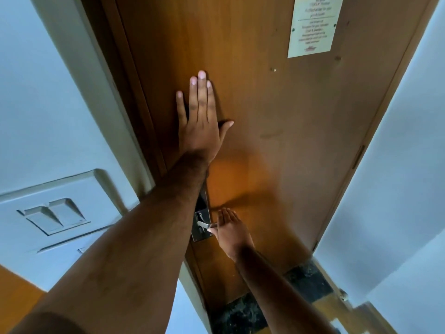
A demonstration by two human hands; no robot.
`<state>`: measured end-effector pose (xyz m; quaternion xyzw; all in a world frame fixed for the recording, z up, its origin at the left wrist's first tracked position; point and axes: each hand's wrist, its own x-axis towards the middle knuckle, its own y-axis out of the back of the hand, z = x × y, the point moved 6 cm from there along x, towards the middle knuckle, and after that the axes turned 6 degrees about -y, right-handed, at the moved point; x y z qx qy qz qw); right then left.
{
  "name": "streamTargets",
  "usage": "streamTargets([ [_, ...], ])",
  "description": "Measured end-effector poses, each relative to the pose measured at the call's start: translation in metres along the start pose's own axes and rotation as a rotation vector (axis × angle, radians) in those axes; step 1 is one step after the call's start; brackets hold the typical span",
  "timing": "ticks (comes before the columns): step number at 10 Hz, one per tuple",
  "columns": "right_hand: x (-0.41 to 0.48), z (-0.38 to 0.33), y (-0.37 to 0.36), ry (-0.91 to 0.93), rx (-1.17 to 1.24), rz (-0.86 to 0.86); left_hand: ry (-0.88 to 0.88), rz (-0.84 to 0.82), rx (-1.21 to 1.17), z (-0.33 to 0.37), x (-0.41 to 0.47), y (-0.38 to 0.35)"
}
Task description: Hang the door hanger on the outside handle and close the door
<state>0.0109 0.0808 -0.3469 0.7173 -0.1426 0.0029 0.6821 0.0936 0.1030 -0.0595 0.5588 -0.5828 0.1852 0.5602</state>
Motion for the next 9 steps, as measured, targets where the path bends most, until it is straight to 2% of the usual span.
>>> streamTargets([
  [4, 0.023, -0.001, -0.011, -0.055, 0.085, -0.019, 0.019, -0.003, 0.021, -0.005, 0.007, -0.027],
  [6, 0.030, 0.003, -0.015, -0.010, 0.058, -0.046, 0.021, -0.016, 0.014, -0.002, 0.009, -0.037],
  [8, 0.029, 0.026, 0.037, 0.014, 0.009, -0.039, 0.022, -0.107, 0.024, -0.001, 0.008, -0.025],
  [9, 0.028, 0.065, 0.097, -0.048, -0.038, 0.067, 0.055, -0.112, -0.098, 0.005, 0.010, -0.011],
])
